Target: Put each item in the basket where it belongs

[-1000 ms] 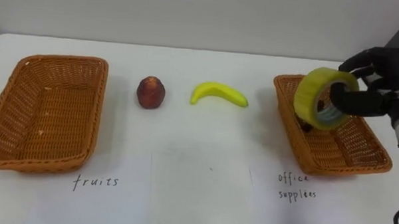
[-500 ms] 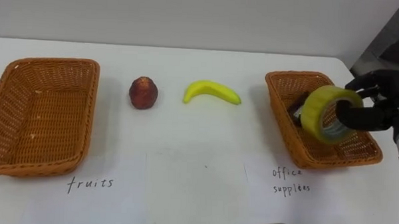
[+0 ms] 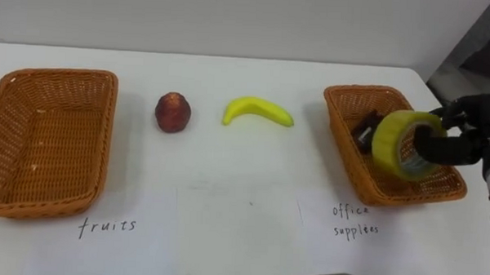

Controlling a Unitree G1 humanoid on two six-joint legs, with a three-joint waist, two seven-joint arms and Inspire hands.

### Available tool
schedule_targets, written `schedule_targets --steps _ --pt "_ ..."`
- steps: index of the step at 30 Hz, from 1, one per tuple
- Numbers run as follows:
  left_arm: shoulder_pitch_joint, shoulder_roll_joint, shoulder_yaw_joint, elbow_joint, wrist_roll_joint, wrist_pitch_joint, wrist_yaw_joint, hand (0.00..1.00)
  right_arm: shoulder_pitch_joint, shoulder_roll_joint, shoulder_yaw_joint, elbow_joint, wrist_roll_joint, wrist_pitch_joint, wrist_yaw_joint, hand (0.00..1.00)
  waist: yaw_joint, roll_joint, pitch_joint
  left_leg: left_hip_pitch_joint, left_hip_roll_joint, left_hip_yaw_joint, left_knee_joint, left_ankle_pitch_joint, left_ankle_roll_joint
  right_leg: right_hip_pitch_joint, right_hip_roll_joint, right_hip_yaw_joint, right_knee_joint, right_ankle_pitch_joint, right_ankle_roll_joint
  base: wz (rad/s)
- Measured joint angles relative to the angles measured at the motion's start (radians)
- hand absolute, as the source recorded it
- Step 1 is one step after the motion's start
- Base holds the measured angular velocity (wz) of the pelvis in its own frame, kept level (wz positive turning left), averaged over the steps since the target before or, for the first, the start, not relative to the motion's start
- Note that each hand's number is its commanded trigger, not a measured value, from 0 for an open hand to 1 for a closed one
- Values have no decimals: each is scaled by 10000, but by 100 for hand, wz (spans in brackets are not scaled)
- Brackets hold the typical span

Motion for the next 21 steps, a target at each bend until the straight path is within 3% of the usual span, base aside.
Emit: schedule_targets --steps 8,9,10,11,12,21 --pt "-18 1 0 0 -39 0 0 0 1 0 0 1 -5 0 0 100 -3 4 7 10 1 43 -9 -1 0 -11 6 31 -3 0 0 0" --pt "-19 1 0 0 -39 0 0 0 0 0 0 0 2 0 -2 71 -3 6 8 10 1 45 -10 -1 0 -12 7 34 -3 0 0 0" --pt "-23 3 0 0 -39 0 0 0 0 0 0 1 -1 0 -1 62 1 7 7 10 3 46 -11 -1 -1 -12 9 34 -2 0 0 0" --pt "-23 3 0 0 -39 0 0 0 0 0 1 1 -1 0 -1 16 3 7 8 10 3 46 -13 -1 -1 -13 12 34 -2 0 0 0" --pt "-23 3 0 0 -39 0 0 0 0 0 1 0 -1 0 -1 3 3 8 8 10 3 46 -15 -1 -1 -13 12 34 -2 0 0 0" --pt "-16 4 -1 0 -35 0 1 0 7 -1 14 0 -53 7 -4 0 1 21 14 8 3 47 -31 -3 -1 -15 19 30 -1 1 0 0"
